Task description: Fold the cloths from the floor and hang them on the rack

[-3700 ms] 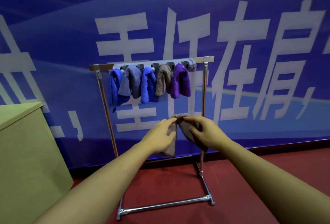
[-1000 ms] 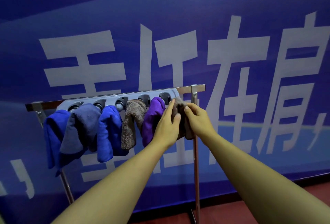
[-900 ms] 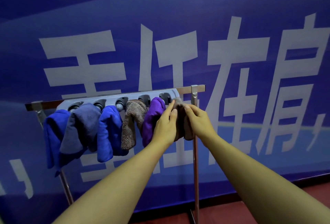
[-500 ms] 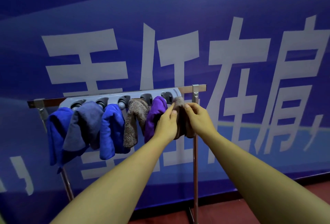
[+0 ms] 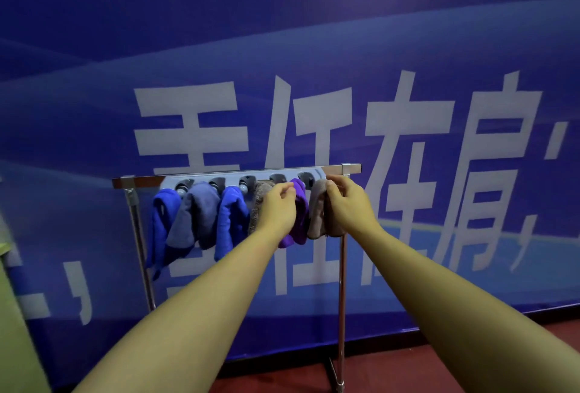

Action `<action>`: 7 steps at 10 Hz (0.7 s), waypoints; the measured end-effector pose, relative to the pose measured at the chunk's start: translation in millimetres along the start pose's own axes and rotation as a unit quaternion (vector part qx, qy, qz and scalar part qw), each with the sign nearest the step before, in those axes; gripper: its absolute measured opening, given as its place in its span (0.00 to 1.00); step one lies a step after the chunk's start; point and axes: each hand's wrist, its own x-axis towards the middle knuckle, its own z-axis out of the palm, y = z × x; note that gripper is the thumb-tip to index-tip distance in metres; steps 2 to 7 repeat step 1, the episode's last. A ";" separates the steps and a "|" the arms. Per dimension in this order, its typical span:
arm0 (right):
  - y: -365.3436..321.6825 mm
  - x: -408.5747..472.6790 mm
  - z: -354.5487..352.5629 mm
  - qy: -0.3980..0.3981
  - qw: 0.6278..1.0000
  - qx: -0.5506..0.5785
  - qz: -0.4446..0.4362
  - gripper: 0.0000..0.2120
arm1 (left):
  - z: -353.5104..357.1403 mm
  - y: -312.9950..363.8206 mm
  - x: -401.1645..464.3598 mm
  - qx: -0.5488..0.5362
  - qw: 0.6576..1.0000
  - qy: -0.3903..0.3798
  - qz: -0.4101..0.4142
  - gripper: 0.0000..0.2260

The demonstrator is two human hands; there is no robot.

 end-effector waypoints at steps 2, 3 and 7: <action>-47.9 -22.3 -4.5 0.001 0.999 0.042 -0.008 0.16 | -27.9 19.2 -12.2 -0.036 0.999 0.031 0.016 0.16; -47.9 -22.3 -4.5 0.001 0.999 0.042 -0.008 0.16 | -27.9 19.2 -12.2 -0.036 0.999 0.031 0.016 0.16; -47.9 -22.3 -4.5 0.001 0.999 0.042 -0.008 0.16 | -27.9 19.2 -12.2 -0.036 0.999 0.031 0.016 0.16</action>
